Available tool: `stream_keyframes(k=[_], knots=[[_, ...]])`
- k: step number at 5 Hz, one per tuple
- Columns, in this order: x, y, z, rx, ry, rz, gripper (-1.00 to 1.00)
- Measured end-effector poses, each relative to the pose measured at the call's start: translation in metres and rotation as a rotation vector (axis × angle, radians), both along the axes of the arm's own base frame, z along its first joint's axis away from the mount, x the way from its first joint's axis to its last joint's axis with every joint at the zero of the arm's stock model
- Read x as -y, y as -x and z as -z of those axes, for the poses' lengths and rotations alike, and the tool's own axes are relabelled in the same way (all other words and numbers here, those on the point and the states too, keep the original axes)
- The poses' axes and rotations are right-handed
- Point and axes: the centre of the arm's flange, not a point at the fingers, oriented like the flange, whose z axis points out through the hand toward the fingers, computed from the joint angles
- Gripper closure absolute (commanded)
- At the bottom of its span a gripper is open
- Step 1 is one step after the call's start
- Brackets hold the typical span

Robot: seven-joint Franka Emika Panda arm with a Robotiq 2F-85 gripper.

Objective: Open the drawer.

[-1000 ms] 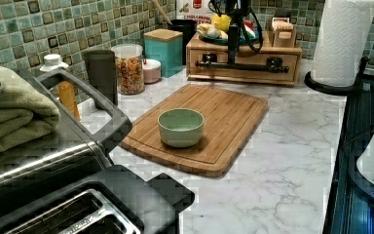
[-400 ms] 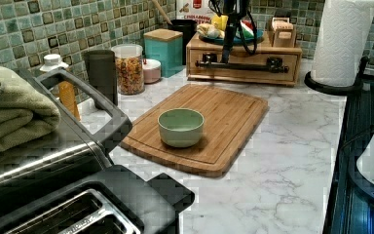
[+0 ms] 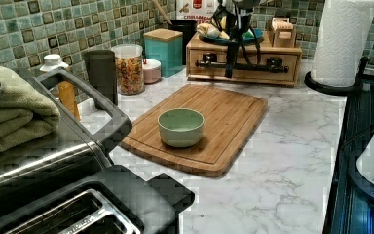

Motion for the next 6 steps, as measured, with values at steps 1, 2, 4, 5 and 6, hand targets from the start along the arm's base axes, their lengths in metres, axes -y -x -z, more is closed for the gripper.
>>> stream_keyframes(k=[1,2,4,5,6], knots=[[-0.003,0.011,0.014,-0.026,-0.013,0.010,-1.00],[0.000,0.013,0.014,-0.026,-0.012,0.018,-1.00],[0.000,0.016,0.015,-0.054,-0.020,-0.008,-1.00],[-0.006,0.017,0.014,-0.057,-0.025,-0.016,-1.00],[-0.028,0.021,0.013,-0.049,-0.035,-0.015,-1.00]])
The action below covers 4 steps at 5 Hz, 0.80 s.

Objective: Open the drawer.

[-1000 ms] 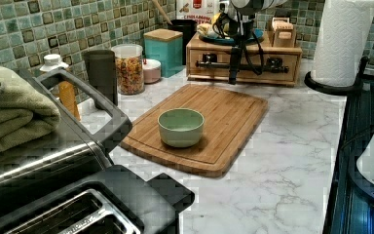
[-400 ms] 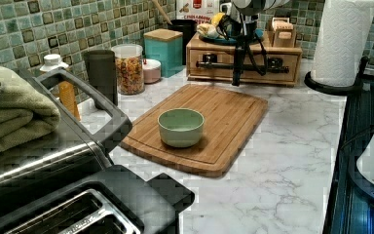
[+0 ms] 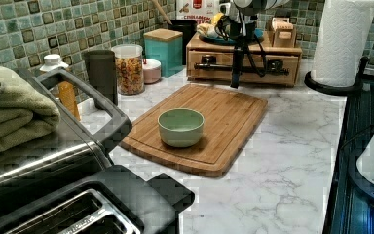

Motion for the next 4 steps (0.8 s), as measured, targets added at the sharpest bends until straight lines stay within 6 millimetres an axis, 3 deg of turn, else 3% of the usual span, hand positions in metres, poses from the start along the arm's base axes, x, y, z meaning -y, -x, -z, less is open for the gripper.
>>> stream_keyframes(k=[1,4], knots=[[-0.031,0.011,0.000,0.011,-0.015,0.041,-1.00],[-0.150,0.045,-0.001,-0.006,-0.072,-0.016,-1.00]])
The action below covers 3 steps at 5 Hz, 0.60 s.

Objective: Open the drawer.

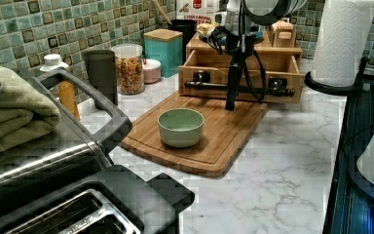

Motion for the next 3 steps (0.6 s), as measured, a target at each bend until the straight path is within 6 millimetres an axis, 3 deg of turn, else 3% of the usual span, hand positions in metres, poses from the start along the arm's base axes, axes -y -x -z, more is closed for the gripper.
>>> stream_keyframes(k=[1,3], knots=[[-0.0213,0.0066,0.0008,-0.007,-0.057,0.052,-1.00],[-0.0175,0.0041,-0.0042,0.011,-0.063,0.134,-1.00]])
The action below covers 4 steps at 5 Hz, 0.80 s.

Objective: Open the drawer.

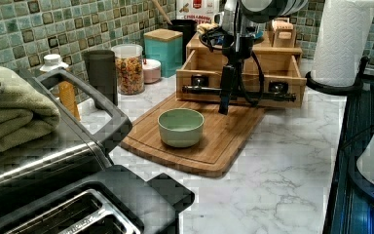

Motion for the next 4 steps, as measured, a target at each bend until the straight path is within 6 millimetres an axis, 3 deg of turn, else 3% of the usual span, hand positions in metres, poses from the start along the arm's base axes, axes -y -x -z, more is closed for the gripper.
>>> stream_keyframes(k=[4], knots=[[0.0005,0.0007,-0.0008,0.002,-0.006,0.014,-1.00]])
